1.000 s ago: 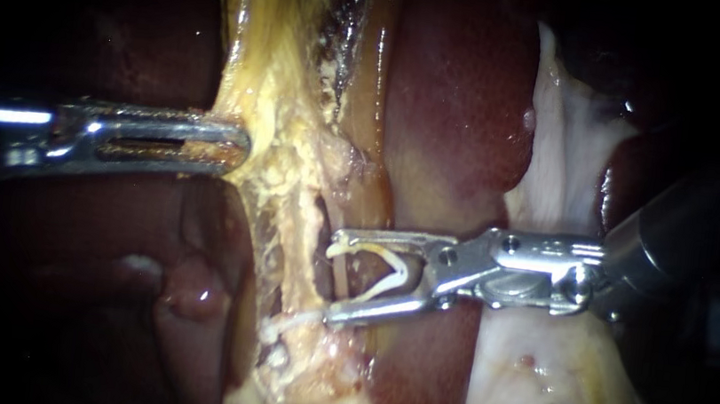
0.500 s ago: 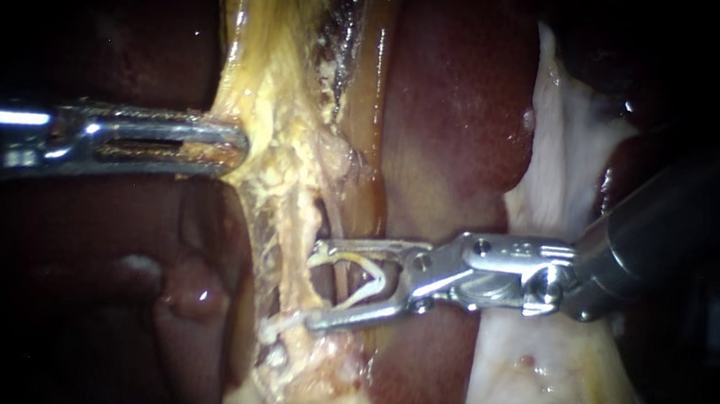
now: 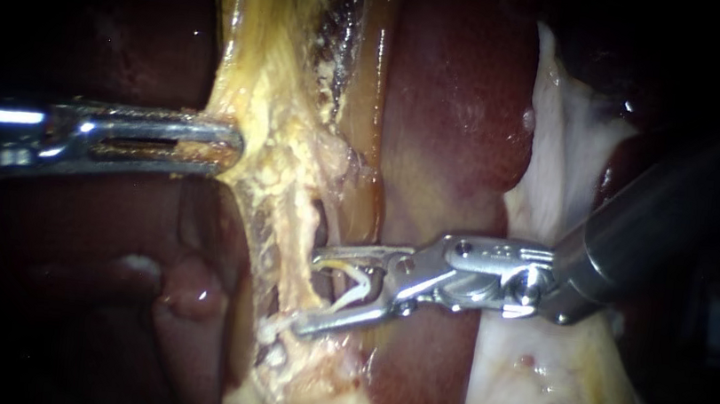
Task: Clipping second clip left tube
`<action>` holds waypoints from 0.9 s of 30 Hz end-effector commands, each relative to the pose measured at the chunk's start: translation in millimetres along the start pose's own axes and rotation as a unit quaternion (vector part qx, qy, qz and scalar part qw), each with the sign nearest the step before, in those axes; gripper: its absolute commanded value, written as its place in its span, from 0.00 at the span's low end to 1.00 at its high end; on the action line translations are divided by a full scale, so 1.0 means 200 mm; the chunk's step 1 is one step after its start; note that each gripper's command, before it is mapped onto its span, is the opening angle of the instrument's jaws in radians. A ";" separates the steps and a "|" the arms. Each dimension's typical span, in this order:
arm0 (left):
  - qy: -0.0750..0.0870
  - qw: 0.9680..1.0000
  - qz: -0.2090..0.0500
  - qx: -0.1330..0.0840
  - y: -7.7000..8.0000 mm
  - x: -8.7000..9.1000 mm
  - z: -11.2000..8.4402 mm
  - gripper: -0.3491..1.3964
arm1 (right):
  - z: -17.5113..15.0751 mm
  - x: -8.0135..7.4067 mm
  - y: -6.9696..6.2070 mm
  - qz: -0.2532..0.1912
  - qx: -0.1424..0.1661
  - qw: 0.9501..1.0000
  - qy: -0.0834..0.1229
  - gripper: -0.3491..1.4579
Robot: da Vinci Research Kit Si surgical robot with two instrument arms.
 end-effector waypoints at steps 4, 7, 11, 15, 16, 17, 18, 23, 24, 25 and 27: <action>0.000 1.000 0.000 0.000 0.001 0.001 0.001 0.00 | 0.004 0.000 0.000 0.011 0.027 1.000 0.010 0.50; 0.000 1.000 0.000 0.000 0.002 0.001 0.002 0.00 | 0.008 0.000 0.002 0.012 0.032 0.999 0.011 0.50; 0.000 1.000 0.001 0.000 0.003 0.002 0.003 0.00 | 0.015 -0.002 0.003 0.015 0.041 0.999 0.009 0.50; 0.000 1.000 0.001 0.000 0.004 0.002 0.003 0.00 | 0.020 -0.004 0.003 0.019 0.056 0.998 0.017 0.50; 0.000 1.000 0.001 0.000 0.004 0.002 0.003 0.00 | 0.020 -0.003 0.002 0.021 0.059 0.998 0.020 0.49; 0.000 1.000 0.001 0.000 0.004 0.002 0.003 0.00 | 0.020 -0.003 0.002 0.021 0.061 0.998 0.023 0.49; 0.000 1.000 0.001 0.000 0.004 0.002 0.003 0.00 | 0.020 -0.003 0.002 0.021 0.063 0.997 0.025 0.49; -0.001 1.000 0.001 0.000 0.006 0.002 0.004 0.00 | 0.021 -0.001 0.001 0.025 0.068 0.997 0.038 0.47; -0.001 1.000 0.001 0.000 0.007 0.002 0.004 0.00 | 0.021 -0.001 0.001 0.028 0.069 0.996 0.040 0.47; -0.001 1.000 0.001 0.000 0.007 0.002 0.005 0.00 | 0.021 -0.001 0.001 0.028 0.070 0.996 0.043 0.46; -0.001 1.000 0.001 0.000 0.008 0.003 0.005 0.00 | 0.021 -0.001 0.002 0.031 0.071 0.996 0.046 0.46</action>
